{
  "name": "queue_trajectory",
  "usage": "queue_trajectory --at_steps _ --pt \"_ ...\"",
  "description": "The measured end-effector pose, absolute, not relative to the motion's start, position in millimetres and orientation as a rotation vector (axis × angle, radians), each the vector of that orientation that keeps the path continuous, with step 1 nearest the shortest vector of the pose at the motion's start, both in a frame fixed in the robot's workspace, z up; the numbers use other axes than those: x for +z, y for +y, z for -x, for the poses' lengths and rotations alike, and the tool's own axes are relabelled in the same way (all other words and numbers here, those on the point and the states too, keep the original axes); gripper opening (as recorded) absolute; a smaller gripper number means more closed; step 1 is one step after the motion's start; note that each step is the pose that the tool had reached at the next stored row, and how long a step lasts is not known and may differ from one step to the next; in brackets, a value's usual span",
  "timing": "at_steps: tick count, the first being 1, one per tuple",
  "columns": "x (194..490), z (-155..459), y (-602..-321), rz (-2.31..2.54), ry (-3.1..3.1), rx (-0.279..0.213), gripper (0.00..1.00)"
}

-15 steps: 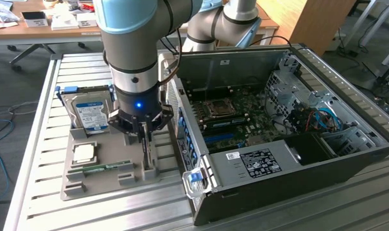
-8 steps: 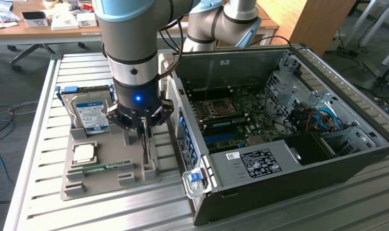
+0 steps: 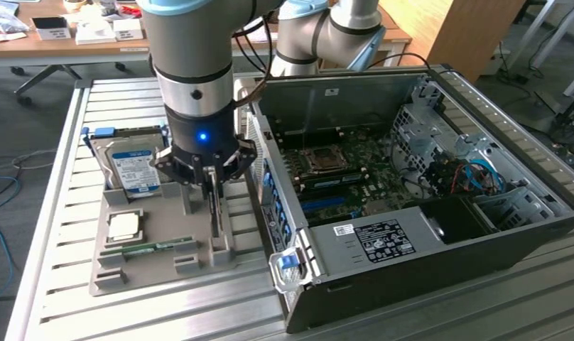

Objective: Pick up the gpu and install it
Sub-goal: 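Pick up the gpu and move the gpu toward the slot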

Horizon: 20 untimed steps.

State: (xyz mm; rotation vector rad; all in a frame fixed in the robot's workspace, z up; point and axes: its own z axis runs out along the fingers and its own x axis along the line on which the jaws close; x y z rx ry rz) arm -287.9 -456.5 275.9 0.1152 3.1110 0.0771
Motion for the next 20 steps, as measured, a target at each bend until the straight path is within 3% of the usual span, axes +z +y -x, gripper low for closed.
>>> queue_trajectory --at_steps 20 --pt "319.6 287.9 -456.5 -0.115 3.107 0.077 0.27"
